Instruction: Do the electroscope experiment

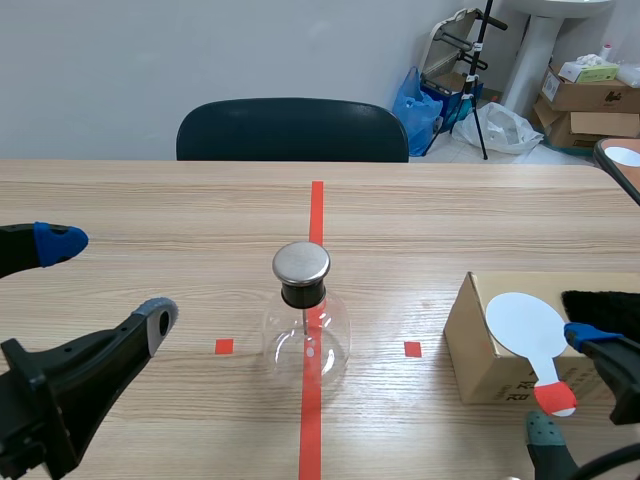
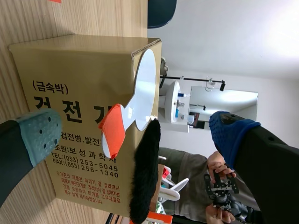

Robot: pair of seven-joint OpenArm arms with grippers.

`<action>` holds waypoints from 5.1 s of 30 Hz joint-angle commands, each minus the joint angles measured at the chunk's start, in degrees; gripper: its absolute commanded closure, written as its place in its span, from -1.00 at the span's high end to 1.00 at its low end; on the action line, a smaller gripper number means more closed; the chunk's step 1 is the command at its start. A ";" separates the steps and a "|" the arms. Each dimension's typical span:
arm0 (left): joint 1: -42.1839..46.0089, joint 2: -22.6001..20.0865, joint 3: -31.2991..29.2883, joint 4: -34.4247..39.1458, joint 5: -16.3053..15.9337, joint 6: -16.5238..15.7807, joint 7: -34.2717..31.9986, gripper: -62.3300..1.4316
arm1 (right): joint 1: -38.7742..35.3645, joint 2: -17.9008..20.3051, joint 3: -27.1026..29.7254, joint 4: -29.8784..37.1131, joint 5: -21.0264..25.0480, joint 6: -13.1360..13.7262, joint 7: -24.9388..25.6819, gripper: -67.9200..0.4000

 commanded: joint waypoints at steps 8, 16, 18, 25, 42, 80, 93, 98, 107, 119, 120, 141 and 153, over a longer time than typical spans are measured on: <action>-0.15 0.13 -0.26 0.72 -0.39 -0.13 -0.81 1.00 | 0.17 0.57 0.15 1.29 0.04 -2.97 -0.17 -0.07; -0.15 0.13 -0.26 0.72 -0.39 -0.13 -0.81 1.00 | 0.17 0.48 0.17 1.29 0.04 -2.97 -0.17 -0.73; -0.15 0.13 -0.26 0.72 -0.39 -0.13 -0.81 1.00 | 0.17 0.48 0.17 1.29 0.04 -2.97 -0.17 -0.86; -0.15 0.13 -0.26 0.72 -0.37 -0.13 -0.81 1.00 | 0.17 0.48 0.17 1.29 0.00 -2.80 -0.15 -0.96; -0.15 0.13 -0.26 0.72 -0.37 -0.33 -0.74 1.00 | 0.17 0.50 0.17 1.29 0.04 -2.82 -0.20 -0.96; -0.15 0.13 -0.26 0.72 -0.37 -0.33 -0.74 1.00 | 0.17 0.50 0.17 1.31 0.02 -2.84 -0.17 -0.96; -0.15 0.13 -0.26 0.72 -0.37 -0.33 -0.74 1.00 | 0.17 0.50 0.17 1.31 0.02 -2.84 -0.17 -0.96; -0.15 0.13 -0.26 0.72 -0.37 -0.33 -0.74 1.00 | 0.17 0.50 0.17 1.31 0.02 -2.84 -0.17 -0.96; -0.15 0.13 -0.26 0.72 -0.37 -0.33 -0.76 1.00 | 0.17 0.50 0.17 1.31 0.02 -2.84 -0.17 -0.96; -0.15 0.13 -0.26 0.72 -0.37 -0.33 -0.76 1.00 | 0.17 0.50 0.17 1.31 0.02 -2.84 -0.17 -0.96; -0.15 0.13 -0.26 0.72 -0.37 -0.33 -0.76 1.00 | 0.17 0.50 0.17 1.31 0.02 -2.84 -0.17 -0.96; -0.15 0.13 -0.26 0.72 -0.37 -0.33 -0.76 1.00 | 0.17 0.50 0.17 1.31 0.00 -2.86 0.24 -0.96; -0.15 0.13 -0.26 0.72 -0.37 -0.33 -0.76 1.00 | 0.17 0.70 0.26 1.31 -0.68 -3.34 -0.39 -0.95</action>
